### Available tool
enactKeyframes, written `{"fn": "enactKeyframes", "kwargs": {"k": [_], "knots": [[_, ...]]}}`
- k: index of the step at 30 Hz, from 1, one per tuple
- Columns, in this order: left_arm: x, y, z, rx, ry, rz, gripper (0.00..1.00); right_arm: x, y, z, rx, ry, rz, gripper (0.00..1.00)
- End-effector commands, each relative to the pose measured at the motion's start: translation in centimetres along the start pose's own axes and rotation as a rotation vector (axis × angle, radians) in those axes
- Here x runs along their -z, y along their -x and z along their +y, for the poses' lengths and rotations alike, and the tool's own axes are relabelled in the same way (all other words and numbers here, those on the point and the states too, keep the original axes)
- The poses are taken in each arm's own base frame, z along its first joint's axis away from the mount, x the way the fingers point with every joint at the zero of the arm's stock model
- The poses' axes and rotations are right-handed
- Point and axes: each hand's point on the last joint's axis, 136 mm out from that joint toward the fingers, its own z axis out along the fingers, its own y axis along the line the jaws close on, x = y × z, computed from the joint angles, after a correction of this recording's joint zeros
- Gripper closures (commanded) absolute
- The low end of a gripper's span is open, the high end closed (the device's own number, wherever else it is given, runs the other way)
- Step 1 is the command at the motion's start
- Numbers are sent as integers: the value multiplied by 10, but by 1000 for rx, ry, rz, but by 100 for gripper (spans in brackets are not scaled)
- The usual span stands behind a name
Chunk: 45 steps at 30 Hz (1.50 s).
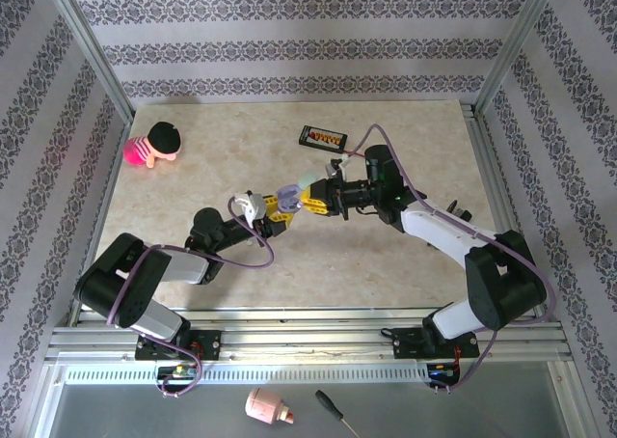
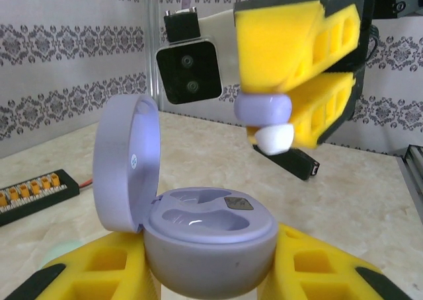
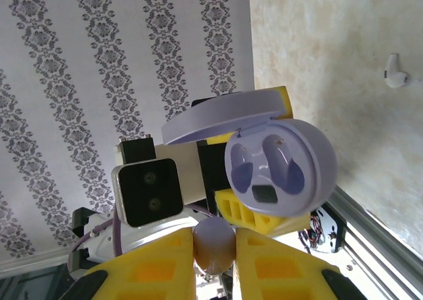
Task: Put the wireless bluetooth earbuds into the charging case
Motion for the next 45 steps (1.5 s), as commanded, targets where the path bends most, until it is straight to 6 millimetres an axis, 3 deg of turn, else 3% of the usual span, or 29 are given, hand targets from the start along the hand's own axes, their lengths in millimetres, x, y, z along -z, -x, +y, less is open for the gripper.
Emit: {"fn": "enactKeyframes", "kwargs": {"k": [1,11,20,45], "knots": [[-6,29,-3,-86,-12,-96,68,-6,7,17,65,28,-18,84],[-12,30,-8,-90,-31,-99,68,-19,11,26,100,41,-7,85],[-15,34,-8,-95,-32,-109,68,-24,7,11,96,-1,2,85],[-18,35,-9,-97,-48,-110,68,-21,-12,-5,135,-111,44,81]]}}
